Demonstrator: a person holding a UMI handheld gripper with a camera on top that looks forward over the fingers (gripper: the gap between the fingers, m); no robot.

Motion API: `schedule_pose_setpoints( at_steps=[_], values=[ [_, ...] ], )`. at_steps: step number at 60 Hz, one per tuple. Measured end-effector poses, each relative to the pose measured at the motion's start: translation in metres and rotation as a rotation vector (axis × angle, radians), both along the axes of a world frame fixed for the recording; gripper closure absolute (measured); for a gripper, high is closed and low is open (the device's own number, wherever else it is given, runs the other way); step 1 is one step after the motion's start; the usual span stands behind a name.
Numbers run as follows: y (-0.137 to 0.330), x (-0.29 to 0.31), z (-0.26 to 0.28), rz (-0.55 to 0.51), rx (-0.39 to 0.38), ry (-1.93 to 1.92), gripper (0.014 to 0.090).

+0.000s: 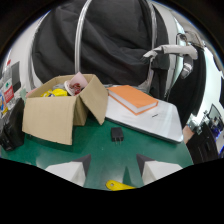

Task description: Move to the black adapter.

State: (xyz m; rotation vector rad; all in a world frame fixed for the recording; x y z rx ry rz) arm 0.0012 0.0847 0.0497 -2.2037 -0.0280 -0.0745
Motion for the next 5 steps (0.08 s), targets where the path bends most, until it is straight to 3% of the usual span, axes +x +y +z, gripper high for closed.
schedule_pose_setpoints(
  at_steps=[5],
  values=[
    [0.0003, -0.0002, 0.0015, 0.003, 0.001, 0.001, 0.0188]
  ],
)
